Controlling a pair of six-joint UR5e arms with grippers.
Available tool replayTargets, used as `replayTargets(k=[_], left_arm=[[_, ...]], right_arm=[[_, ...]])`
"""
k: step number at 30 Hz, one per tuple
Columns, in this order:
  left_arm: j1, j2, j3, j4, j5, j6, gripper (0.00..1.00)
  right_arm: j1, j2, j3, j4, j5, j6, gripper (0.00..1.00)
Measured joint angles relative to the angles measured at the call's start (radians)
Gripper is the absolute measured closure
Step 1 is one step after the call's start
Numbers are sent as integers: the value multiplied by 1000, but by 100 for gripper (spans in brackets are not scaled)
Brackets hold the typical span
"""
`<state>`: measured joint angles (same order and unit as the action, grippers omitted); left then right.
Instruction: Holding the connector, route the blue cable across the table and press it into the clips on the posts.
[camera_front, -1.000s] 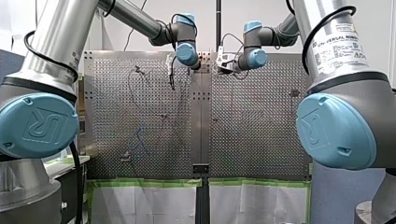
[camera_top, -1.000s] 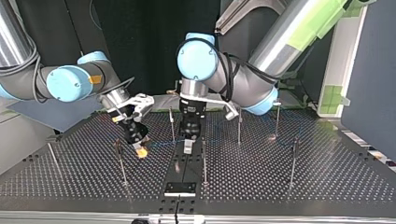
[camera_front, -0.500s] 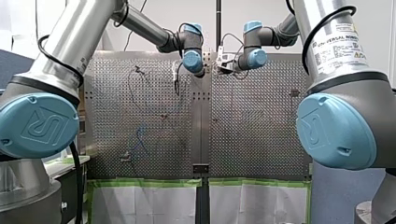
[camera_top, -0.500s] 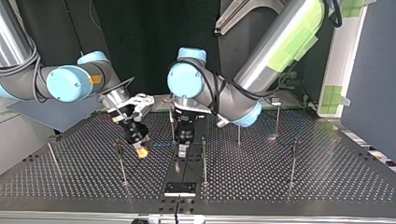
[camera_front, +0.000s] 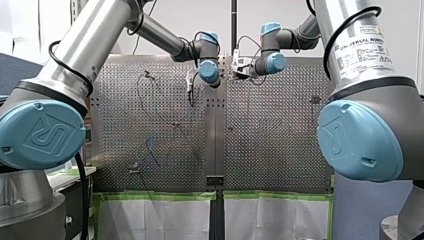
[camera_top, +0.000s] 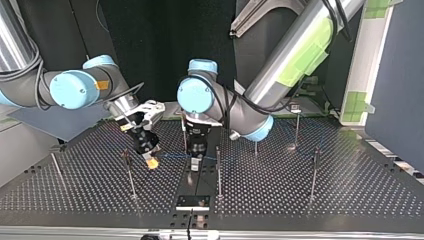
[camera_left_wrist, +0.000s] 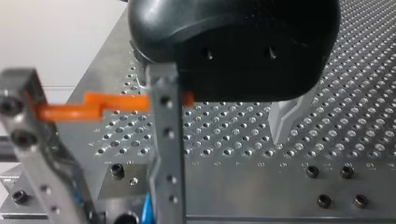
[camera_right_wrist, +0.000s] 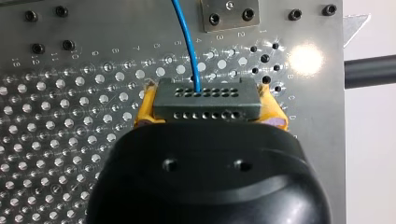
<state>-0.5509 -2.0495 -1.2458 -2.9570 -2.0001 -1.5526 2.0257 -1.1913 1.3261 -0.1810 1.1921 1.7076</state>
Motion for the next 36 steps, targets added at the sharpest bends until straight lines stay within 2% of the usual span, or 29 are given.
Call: replayTargets(k=[1,2,3,5,6,7,8,9,11,16,19,24,28,36], left_arm=[[-2,0,0,0,-2,0,0],[-3,0,0,0,-5,1,10],[-5,0,0,1,-9,2,10],[-8,0,0,1,-21,7,45],[-9,0,0,1,-28,10,45],[-10,0,0,1,-38,13,57],[-10,0,1,1,-46,15,75],[-10,0,0,1,-53,16,75],[-11,0,0,1,-73,15,98],[-12,0,0,-1,-121,-11,100],[-13,0,0,-2,-133,-27,100],[-16,0,-3,-3,-139,-38,100],[-33,1,-25,-2,-152,-62,100],[-55,1,-87,32,-156,-109,100]], right_arm=[[0,0,0,0,0,0,100],[0,0,0,0,0,0,100],[0,0,0,0,0,1,100],[0,0,0,0,0,1,100],[0,0,0,0,0,1,100],[0,0,0,0,0,1,100],[0,0,0,0,0,2,100],[0,0,0,1,0,2,100],[0,0,0,1,0,3,100],[0,0,0,2,0,5,100],[0,0,1,3,0,6,100],[0,1,9,6,3,11,100],[-1,2,19,3,8,12,100],[0,4,79,-27,19,15,100]])
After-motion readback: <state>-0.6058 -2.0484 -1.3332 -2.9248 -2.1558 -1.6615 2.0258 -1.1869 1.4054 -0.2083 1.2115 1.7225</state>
